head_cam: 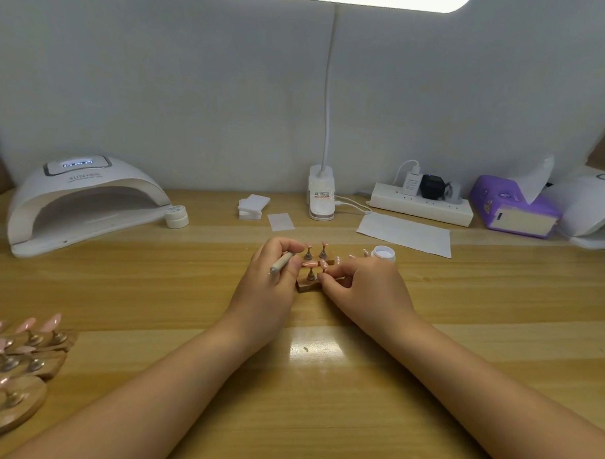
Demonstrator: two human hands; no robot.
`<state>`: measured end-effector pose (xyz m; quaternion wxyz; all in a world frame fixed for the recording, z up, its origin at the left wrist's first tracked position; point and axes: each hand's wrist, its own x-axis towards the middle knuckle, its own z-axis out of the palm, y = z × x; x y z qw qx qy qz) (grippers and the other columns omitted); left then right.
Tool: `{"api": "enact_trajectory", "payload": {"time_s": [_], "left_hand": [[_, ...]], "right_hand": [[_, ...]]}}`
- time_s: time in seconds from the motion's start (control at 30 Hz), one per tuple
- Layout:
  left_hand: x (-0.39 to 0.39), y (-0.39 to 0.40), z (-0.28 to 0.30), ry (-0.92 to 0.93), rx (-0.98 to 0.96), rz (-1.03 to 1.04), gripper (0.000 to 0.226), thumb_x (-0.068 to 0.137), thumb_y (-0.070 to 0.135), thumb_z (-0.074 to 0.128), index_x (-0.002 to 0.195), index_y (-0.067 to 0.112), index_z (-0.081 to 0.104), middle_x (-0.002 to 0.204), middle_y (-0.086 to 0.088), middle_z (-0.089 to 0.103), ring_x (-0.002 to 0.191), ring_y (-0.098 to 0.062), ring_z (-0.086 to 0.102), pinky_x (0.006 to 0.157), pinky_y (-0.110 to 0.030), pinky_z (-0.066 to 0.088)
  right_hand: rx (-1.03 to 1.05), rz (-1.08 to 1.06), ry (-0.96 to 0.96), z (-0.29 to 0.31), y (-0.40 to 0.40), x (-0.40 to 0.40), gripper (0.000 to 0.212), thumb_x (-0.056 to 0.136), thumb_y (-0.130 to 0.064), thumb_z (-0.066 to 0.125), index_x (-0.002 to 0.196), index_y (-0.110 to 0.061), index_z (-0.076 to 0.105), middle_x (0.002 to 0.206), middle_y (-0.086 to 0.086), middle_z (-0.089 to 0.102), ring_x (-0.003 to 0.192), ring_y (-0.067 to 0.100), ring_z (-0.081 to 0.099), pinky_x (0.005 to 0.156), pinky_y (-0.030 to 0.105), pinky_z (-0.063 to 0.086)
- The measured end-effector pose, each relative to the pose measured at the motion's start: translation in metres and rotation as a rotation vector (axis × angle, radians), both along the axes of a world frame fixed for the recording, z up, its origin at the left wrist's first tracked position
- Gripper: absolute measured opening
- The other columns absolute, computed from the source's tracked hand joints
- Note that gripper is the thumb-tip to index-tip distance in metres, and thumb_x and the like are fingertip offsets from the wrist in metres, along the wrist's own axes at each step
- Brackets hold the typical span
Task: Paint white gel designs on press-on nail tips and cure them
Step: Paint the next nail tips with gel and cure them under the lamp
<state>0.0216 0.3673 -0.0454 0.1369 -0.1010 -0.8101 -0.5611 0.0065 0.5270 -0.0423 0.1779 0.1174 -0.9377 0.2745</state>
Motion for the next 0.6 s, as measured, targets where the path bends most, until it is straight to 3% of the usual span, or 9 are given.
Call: {"api": "enact_trajectory", "payload": {"time_s": [0.33,0.5,0.57,0.6], "left_hand": [[-0.002,0.000,-0.002,0.018,-0.015,0.013,0.014,0.100,0.018,0.045,0.104,0.030,0.052,0.120,0.004,0.055,0.105,-0.017,0.059,0.094,-0.044,0.048],[-0.002,-0.001,-0.002,0.015,-0.011,0.028,0.012,0.100,0.017,0.045,0.108,0.022,0.053,0.119,0.000,0.056,0.103,-0.020,0.059,0.092,-0.045,0.048],[-0.002,-0.002,-0.002,0.014,-0.029,0.029,0.014,0.101,0.018,0.044,0.110,0.022,0.053,0.119,0.002,0.056,0.104,-0.018,0.058,0.092,-0.043,0.048],[-0.001,-0.002,-0.002,0.014,-0.039,0.029,0.014,0.101,0.018,0.044,0.110,0.022,0.053,0.118,0.003,0.055,0.105,-0.017,0.058,0.091,-0.041,0.048]], "right_hand": [[0.124,0.020,0.049,0.004,0.000,0.003,0.027,0.092,-0.034,0.057,0.084,-0.014,0.074,0.078,0.001,0.069,0.073,0.016,0.060,0.068,0.032,0.051],[0.110,0.076,0.333,0.022,0.017,0.008,0.031,0.087,-0.029,0.059,0.060,-0.014,0.063,0.051,-0.007,0.050,0.047,0.014,0.047,0.046,0.029,0.043],[0.088,0.020,0.436,0.031,0.032,0.000,0.025,0.084,-0.033,0.059,0.066,-0.017,0.064,0.053,-0.012,0.047,0.048,0.009,0.045,0.044,0.022,0.034],[0.090,-0.032,0.405,0.033,0.040,-0.007,0.022,0.084,-0.038,0.060,0.079,-0.018,0.067,0.061,-0.012,0.050,0.057,0.009,0.048,0.048,0.022,0.034]]}}
